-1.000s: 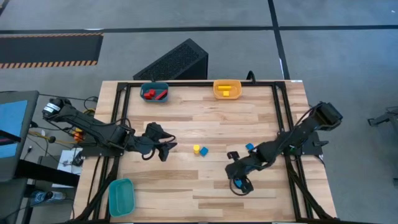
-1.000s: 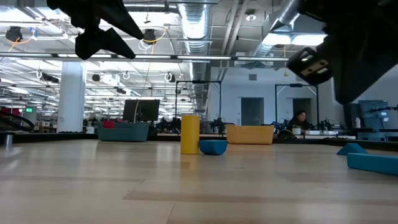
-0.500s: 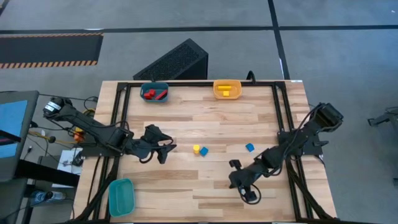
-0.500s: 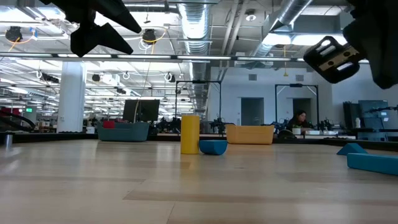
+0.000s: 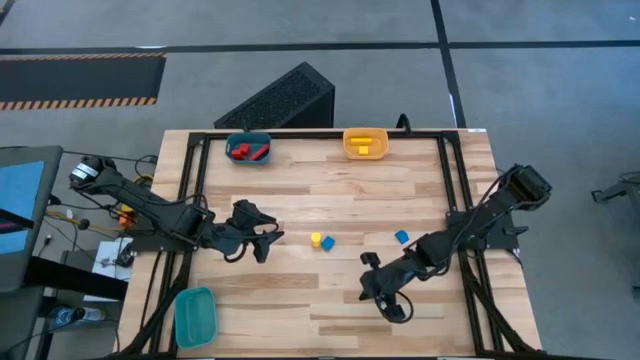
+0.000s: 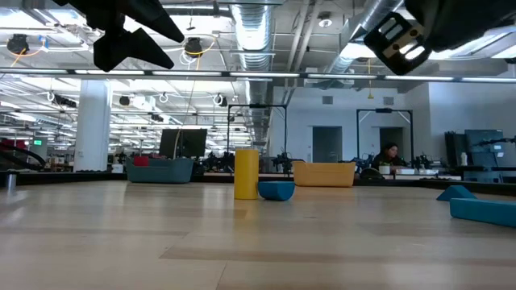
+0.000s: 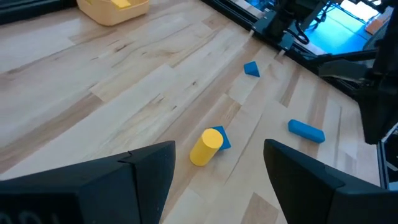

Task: Sort & place blocks by color
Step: Put the bottom blue block into the green bin

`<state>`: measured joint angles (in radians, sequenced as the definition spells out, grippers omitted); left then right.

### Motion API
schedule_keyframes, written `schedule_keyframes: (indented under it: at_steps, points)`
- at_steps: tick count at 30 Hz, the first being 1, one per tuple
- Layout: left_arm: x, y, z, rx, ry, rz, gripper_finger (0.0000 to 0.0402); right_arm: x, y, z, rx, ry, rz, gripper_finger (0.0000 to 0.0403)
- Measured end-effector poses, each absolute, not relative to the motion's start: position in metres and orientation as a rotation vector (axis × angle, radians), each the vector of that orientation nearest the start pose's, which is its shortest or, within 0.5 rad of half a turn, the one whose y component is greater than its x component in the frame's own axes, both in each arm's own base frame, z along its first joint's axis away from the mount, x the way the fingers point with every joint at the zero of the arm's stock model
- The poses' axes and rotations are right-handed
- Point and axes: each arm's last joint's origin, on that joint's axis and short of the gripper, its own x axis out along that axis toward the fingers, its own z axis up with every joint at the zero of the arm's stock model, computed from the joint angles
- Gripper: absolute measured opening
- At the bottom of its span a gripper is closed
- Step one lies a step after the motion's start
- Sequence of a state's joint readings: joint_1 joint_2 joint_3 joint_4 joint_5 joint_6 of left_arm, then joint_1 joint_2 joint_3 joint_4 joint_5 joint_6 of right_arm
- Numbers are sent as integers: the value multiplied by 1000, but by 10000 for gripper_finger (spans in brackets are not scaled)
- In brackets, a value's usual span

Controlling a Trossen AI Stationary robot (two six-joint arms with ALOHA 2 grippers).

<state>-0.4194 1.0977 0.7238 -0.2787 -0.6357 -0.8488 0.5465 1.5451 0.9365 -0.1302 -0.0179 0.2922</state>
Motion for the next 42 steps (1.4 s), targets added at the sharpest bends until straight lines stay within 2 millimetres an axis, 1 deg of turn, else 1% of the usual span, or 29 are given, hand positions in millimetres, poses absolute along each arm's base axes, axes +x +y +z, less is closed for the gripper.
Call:
schedule_keyframes:
  at_steps: [4, 8, 12, 15, 17, 20, 22, 24, 27, 30, 33, 37, 39, 42]
  points:
    - [210, -75, 250, -478, 435, 422, 233, 277, 174, 207, 50, 812, 497, 24]
    - [210, -75, 249, -476, 437, 422, 233, 283, 180, 197, 6, 858, 511, 34]
    - [210, -75, 249, -478, 439, 418, 233, 291, 182, 196, -65, 895, 523, 60]
    - [210, -76, 249, -488, 456, 393, 233, 295, 182, 188, -160, 944, 545, 93]
    - [210, -76, 248, -491, 472, 377, 233, 294, 181, 184, -245, 995, 572, 123]
    - [209, -76, 247, -510, 492, 372, 233, 288, 174, 171, -339, 1147, 582, 173]
    - [208, -77, 247, -530, 498, 370, 233, 283, 168, 165, -352, 1247, 565, 205]
    - [208, -77, 246, -548, 500, 376, 233, 281, 164, 163, -319, 1300, 527, 231]
    - [207, -77, 245, -561, 503, 397, 233, 281, 160, 163, -209, 1349, 431, 253]
    - [206, -76, 245, -555, 501, 412, 233, 284, 161, 165, -51, 1344, 315, 259]
    - [205, -76, 244, -551, 506, 426, 233, 281, 161, 165, 157, 1392, 114, 260]
    - [205, -75, 244, -541, 490, 448, 233, 278, 160, 164, 549, 1417, -252, 260]
    - [205, -74, 244, -526, 472, 470, 233, 276, 163, 164, 663, 1410, -353, 260]
    - [206, -71, 245, -499, 458, 496, 233, 272, 173, 165, 800, 1376, -459, 260]
